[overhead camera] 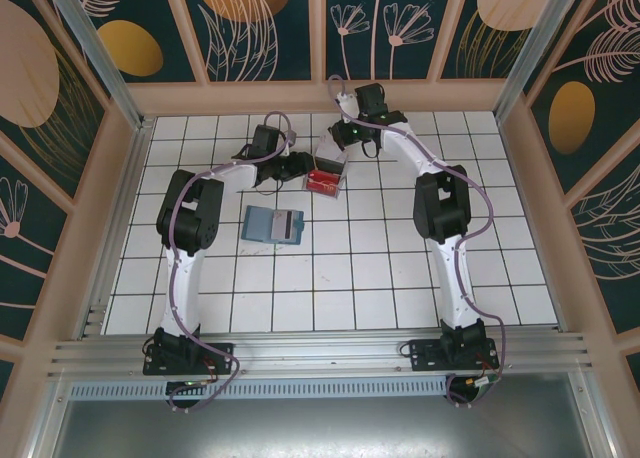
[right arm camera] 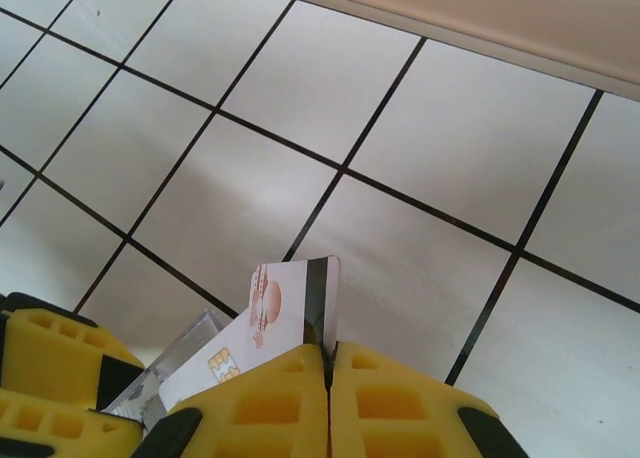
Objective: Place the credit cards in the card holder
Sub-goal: Pick up several credit cards from the storage box.
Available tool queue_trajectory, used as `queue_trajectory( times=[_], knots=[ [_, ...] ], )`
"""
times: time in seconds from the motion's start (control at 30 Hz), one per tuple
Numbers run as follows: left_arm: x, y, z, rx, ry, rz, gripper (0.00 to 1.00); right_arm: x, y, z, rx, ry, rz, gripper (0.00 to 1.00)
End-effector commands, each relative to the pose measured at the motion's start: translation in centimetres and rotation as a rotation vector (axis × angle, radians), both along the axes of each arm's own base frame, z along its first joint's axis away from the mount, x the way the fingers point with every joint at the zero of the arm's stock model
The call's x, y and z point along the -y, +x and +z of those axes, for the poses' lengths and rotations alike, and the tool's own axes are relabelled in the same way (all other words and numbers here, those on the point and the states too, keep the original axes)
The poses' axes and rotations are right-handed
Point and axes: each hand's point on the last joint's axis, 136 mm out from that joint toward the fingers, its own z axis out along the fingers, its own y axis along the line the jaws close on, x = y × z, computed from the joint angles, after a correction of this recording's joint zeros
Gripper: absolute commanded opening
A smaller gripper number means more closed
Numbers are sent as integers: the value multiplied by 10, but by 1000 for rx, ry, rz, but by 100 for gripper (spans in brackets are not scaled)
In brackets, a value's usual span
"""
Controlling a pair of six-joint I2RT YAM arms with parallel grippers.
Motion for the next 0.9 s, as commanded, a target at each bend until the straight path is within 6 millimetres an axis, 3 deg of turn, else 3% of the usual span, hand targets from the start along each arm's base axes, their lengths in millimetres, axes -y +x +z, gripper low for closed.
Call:
queue_trajectory(
  times=[0.0, 0.13, 0.37, 0.87],
  knots=[
    [-8, -34, -39, -159, 71, -7, 43, 12, 5, -36, -19, -98, -29, 8],
    [-8, -33, -35, -151, 69, -5, 43, 7, 0, -40, -5, -137, -10, 8],
    [-7, -28, -30, -138, 70, -5, 43, -1, -27, -46, 21, -158, 19, 7],
    [-6, -22, -17, -115, 66, -6, 43, 5, -47, -27, 82, -149, -1, 6]
  ],
)
